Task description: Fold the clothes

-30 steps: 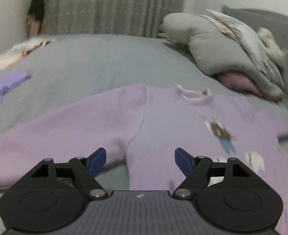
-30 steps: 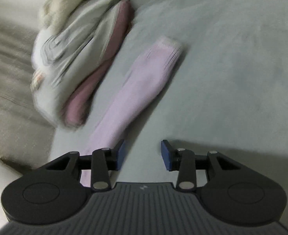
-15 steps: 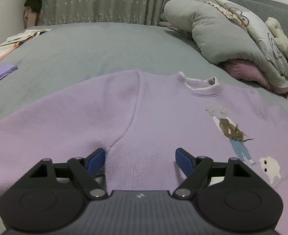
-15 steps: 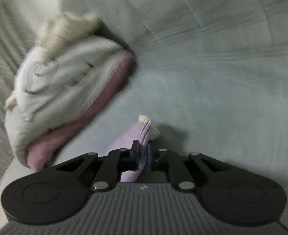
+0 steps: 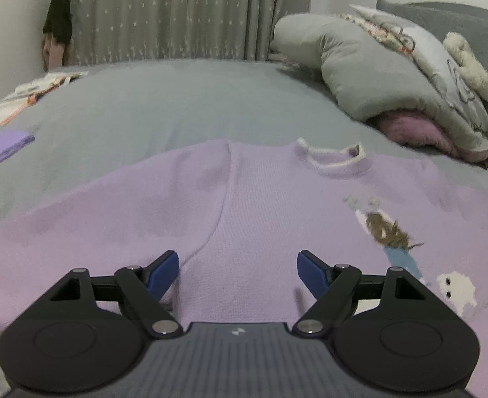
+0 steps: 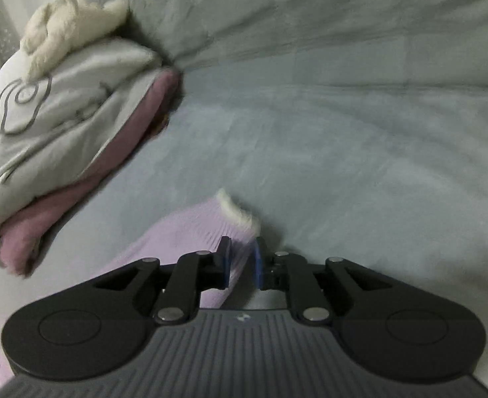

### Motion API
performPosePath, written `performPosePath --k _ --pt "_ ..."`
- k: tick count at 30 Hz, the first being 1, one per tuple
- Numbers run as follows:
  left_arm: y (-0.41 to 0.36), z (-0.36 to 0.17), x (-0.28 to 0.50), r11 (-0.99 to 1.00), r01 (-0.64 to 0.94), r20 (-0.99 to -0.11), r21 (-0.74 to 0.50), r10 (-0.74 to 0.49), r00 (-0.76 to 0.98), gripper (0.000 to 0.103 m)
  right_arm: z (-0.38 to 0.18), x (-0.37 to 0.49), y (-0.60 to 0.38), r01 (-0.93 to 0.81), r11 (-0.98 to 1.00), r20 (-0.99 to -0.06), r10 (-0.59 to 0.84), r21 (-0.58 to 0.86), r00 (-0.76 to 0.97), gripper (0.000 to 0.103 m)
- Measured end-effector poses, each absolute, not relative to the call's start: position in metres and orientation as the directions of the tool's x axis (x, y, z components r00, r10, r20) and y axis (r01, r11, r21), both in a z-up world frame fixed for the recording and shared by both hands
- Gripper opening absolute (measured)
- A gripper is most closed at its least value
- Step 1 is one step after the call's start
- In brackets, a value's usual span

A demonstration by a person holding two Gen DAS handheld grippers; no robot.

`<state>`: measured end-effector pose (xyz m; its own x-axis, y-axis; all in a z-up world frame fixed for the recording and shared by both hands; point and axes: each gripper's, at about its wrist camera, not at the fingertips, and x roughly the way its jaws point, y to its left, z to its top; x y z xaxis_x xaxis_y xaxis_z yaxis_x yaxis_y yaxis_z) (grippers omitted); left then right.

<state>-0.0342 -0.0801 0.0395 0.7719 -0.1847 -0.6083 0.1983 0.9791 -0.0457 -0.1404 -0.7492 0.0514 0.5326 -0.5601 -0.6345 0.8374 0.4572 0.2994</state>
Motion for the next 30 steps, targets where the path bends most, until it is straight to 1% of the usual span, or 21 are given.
performPosePath --k 1,2,4,6,8,9,10,11,12,14,15,16,17,19,21,23,24,25,26,28,30 --pt "-0.081 0.039 -0.034 0.978 0.202 -0.608 -0.046 -0.188 0.771 0.079 0.055 -0.142 -0.748 0.847 0.454 -0.62 -0.59 0.276 0.518 0.015" --pt "-0.08 0.038 -0.033 0.978 0.204 -0.612 -0.043 -0.187 0.769 0.079 0.055 -0.142 -0.749 0.837 0.464 -0.609 -0.585 0.29 0.535 0.016" --pt "-0.079 0.037 -0.032 0.98 0.198 -0.615 -0.03 -0.174 0.769 0.079 0.056 -0.135 -0.744 0.751 0.531 -0.575 -0.496 0.392 0.65 0.021" --pt "-0.079 0.038 -0.033 0.981 0.193 -0.602 -0.023 -0.167 0.781 0.079 0.059 -0.118 -0.724 0.617 0.629 -0.552 -0.335 0.472 0.764 0.032" --pt "-0.08 0.04 -0.036 0.982 0.188 -0.589 -0.015 -0.16 0.792 0.079 0.061 -0.089 -0.696 0.477 0.733 -0.563 -0.156 0.485 0.812 0.035" --pt "-0.08 0.04 -0.037 0.982 0.187 -0.586 -0.011 -0.157 0.795 0.079 0.061 -0.069 -0.673 0.36 0.793 -0.581 -0.01 0.491 0.814 0.036" --pt "-0.08 0.041 -0.036 0.983 0.186 -0.587 -0.003 -0.153 0.795 0.079 0.059 -0.054 -0.647 0.249 0.837 -0.592 0.107 0.487 0.799 0.036" --pt "-0.079 0.041 -0.036 0.983 0.185 -0.588 0.006 -0.146 0.796 0.079 0.057 -0.043 -0.621 0.16 0.879 -0.611 0.171 0.449 0.773 0.036" --pt "-0.078 0.042 -0.036 0.983 0.185 -0.589 0.016 -0.14 0.796 0.079 0.052 -0.034 -0.594 0.09 0.922 -0.656 0.198 0.378 0.729 0.036" --pt "-0.065 0.043 -0.032 0.988 0.153 -0.591 0.025 -0.109 0.799 0.079 0.037 -0.023 -0.556 0.01 0.973 -0.74 0.168 0.229 0.652 0.036" --pt "-0.057 0.044 -0.029 0.991 0.135 -0.592 0.028 -0.092 0.801 0.08 0.03 -0.021 -0.547 -0.002 0.989 -0.755 0.113 0.146 0.646 0.035" --pt "-0.048 0.045 -0.026 0.993 0.115 -0.593 0.032 -0.074 0.802 0.08 0.027 -0.02 -0.549 -0.006 0.996 -0.747 0.067 0.084 0.662 0.035" --pt "-0.04 0.045 -0.024 0.995 0.096 -0.594 0.035 -0.057 0.803 0.08 0.025 -0.02 -0.556 0.023 0.999 -0.737 0.002 0.024 0.676 0.034" --pt "-0.024 0.047 -0.018 0.997 0.058 -0.595 0.042 -0.022 0.803 0.083 0.024 -0.023 -0.579 0.136 0.99 -0.725 -0.116 -0.031 0.679 0.034" --pt "-0.008 0.049 -0.013 0.999 0.02 -0.597 0.049 0.013 0.802 0.083 0.022 -0.027 -0.602 0.247 0.966 -0.706 -0.232 -0.083 0.669 0.034" --pt "0.008 0.05 -0.008 0.998 -0.018 -0.598 0.057 0.049 0.8 0.083 0.022 -0.032 -0.615 0.278 0.959 -0.703 -0.237 -0.059 0.67 0.034" --pt "0.016 0.051 -0.005 0.997 -0.037 -0.598 0.06 0.066 0.799 0.083 0.022 -0.035 -0.622 0.294 0.955 -0.702 -0.241 -0.046 0.671 0.031" --pt "0.025 0.052 -0.003 0.996 -0.056 -0.598 0.064 0.083 0.797 0.083 0.029 -0.041 -0.63 0.376 0.927 -0.705 -0.276 -0.015 0.653 0.028" --pt "0.033 0.052 0.0 0.995 -0.075 -0.599 0.068 0.101 0.795 0.083 0.037 -0.042 -0.622 0.382 0.924 -0.694 -0.281 -0.009 0.663 0.029" --pt "0.046 0.058 0.005 0.992 -0.104 -0.618 -0.071 0.038 0.785 0.083 0.054 -0.045 -0.607 0.396 0.918 -0.672 -0.291 0.004 0.682 0.031" --pt "0.02 0.061 0.001 0.998 -0.024 -0.604 -0.056 -0.015 0.797 0.083 0.065 -0.04 -0.571 0.257 0.963 -0.641 -0.151 0.075 0.752 0.037"
